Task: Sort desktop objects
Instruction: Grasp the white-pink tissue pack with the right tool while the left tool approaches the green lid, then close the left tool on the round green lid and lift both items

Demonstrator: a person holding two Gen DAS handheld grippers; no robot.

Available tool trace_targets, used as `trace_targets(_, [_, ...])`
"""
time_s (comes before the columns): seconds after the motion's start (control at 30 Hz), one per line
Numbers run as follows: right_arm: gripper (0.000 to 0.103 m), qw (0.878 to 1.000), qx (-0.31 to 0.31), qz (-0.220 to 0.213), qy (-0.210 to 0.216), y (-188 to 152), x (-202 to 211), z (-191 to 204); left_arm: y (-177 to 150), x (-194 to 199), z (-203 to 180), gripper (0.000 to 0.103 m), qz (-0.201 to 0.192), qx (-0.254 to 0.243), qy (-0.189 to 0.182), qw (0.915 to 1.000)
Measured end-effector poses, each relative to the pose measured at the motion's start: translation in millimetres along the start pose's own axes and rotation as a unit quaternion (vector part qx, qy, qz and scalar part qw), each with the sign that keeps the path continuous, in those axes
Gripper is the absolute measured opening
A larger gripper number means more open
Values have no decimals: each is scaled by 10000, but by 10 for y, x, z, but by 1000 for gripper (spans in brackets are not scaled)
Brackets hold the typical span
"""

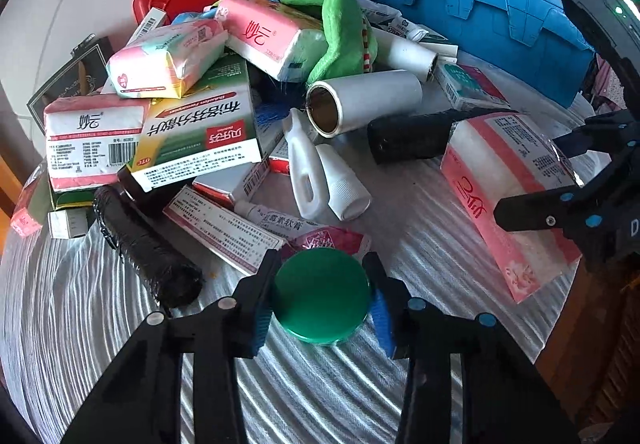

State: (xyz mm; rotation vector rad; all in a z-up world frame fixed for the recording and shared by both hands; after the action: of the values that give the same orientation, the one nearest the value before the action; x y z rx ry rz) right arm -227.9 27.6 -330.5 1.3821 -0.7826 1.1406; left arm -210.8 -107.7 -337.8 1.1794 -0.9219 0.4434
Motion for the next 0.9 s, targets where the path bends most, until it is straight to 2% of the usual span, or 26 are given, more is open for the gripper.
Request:
trace_targets(0.1, [103,9999,43,32,-134,19,-15,24,-34,-55,-2,42,96,33,-68,9999])
trace_targets(0.27, [103,9989,243,-103,-397,55,-28,76,-50,-63,-15,41,19,88,-58,9999])
trace_targets(0.4, [96,9973,510,-176,-501,99,26,147,-48,-51,-29,41,64,97,-120,9999])
trace_targets(0.57, [96,9954,638,-489,-530,206,214,338,56,165,13,41,-162,71,-140,9997])
trace_targets(0.7, [96,9946,632,-690,-454,301,471,410,290,374,69,41,-418,34,-81,9991])
trace_targets(0.77, [96,9934,617,-844,-479,191,447,545,456,492,108,41,-584,32,-13,9983])
trace_targets(0.87, [96,9913,544,-1115,-444,307,491,430,767,697,162,41,-882,25,45,9961])
trace_targets(0.9, [96,9896,544,-1238,-496,372,631,425,849,760,186,41,-948,25,65,9955])
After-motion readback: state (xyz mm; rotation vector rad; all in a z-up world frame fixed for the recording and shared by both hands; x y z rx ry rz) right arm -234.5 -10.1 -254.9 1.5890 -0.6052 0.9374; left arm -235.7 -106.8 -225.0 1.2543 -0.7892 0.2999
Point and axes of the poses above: each gripper's, at about its wrist camera, not at the fingertips, and x roughly against the way its jaws point, z to its left, y to its top, the point moved 9 cm from there along -x, roughly the way its jaws point, and after that the axes turned 2 degrees about z, right-handed, at the moved point
